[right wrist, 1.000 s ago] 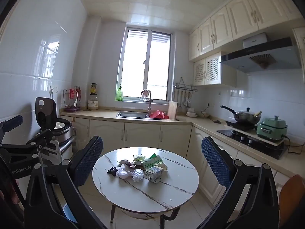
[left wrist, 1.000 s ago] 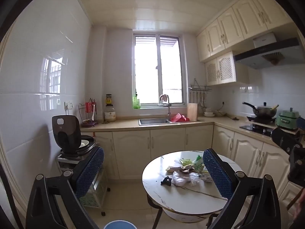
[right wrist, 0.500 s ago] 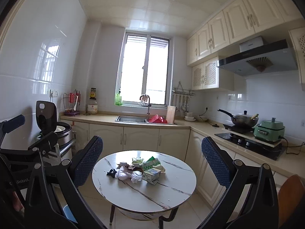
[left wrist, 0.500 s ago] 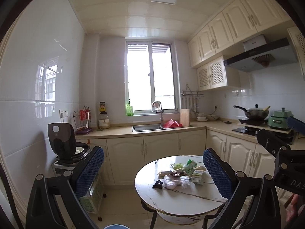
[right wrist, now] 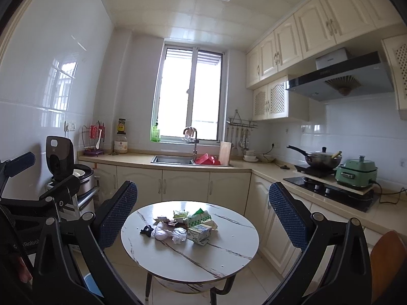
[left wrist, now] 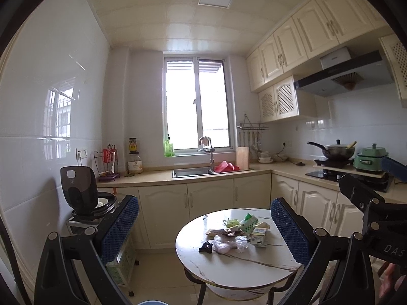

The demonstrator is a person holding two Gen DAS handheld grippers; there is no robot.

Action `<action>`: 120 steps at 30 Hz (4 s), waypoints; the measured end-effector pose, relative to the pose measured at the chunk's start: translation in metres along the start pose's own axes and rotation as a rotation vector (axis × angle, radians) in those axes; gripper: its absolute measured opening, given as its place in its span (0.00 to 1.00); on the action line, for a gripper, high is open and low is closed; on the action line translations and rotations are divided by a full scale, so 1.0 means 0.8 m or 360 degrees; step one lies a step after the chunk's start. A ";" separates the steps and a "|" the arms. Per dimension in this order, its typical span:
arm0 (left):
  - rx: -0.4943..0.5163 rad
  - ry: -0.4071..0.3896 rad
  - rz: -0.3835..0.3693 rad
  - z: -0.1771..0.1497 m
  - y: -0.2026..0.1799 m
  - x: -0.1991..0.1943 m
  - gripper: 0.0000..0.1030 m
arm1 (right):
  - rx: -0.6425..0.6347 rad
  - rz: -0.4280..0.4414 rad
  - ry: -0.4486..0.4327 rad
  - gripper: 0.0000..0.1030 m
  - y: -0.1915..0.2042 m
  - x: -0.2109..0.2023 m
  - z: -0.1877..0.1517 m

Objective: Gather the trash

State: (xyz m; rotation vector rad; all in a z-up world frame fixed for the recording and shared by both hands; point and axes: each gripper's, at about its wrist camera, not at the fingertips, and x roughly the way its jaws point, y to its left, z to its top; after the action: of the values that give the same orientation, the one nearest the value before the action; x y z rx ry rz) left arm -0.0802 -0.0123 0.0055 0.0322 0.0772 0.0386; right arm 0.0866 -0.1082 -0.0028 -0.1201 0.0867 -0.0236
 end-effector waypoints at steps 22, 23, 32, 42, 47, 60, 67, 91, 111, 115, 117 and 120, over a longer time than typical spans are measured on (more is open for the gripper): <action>0.0012 -0.0006 0.0006 -0.018 -0.008 0.008 0.99 | -0.0001 -0.0006 0.0000 1.00 -0.002 -0.002 -0.001; 0.0012 -0.0003 0.0006 -0.017 -0.007 0.008 0.99 | 0.0001 -0.0005 0.0002 1.00 -0.003 -0.002 -0.001; 0.0008 0.0004 0.0005 -0.019 -0.009 0.013 0.99 | 0.0002 -0.0005 -0.0001 1.00 -0.003 -0.003 -0.001; 0.0016 0.0002 0.0015 -0.022 -0.011 0.017 0.99 | 0.0003 -0.0005 0.0003 1.00 -0.003 -0.002 -0.001; 0.0019 -0.0003 0.0017 -0.026 -0.013 0.022 0.99 | 0.0001 -0.0007 0.0007 1.00 -0.004 0.002 -0.004; 0.0038 0.0078 0.0009 -0.051 -0.022 0.154 0.99 | 0.0021 -0.0043 0.0098 1.00 -0.021 0.101 -0.039; -0.0084 0.0204 0.0025 -0.068 0.000 0.255 0.99 | 0.0094 -0.0087 0.0223 1.00 -0.051 0.167 -0.078; 0.0021 0.0888 0.0166 -0.195 0.015 0.639 0.99 | 0.0318 0.0127 0.1058 1.00 -0.035 0.507 -0.260; 0.0125 0.0964 0.0123 -0.246 0.026 0.723 0.99 | 0.0328 0.0256 0.1312 0.47 -0.112 0.558 -0.329; 0.0131 0.0980 0.0095 -0.252 0.028 0.743 0.99 | 0.0388 0.0324 0.1231 0.44 -0.122 0.538 -0.323; 0.0136 0.0987 0.0082 -0.254 0.028 0.754 0.99 | 0.0412 0.0367 0.1210 0.44 -0.124 0.528 -0.320; 0.0135 0.1019 0.0096 -0.259 0.029 0.772 0.99 | 0.0432 0.0409 0.1190 0.44 -0.123 0.515 -0.317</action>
State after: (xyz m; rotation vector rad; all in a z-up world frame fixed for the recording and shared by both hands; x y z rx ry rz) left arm 0.5185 0.0418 -0.2472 0.1062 0.7179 0.1050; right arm 0.4724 -0.2477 -0.2771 0.1782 0.8419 0.1781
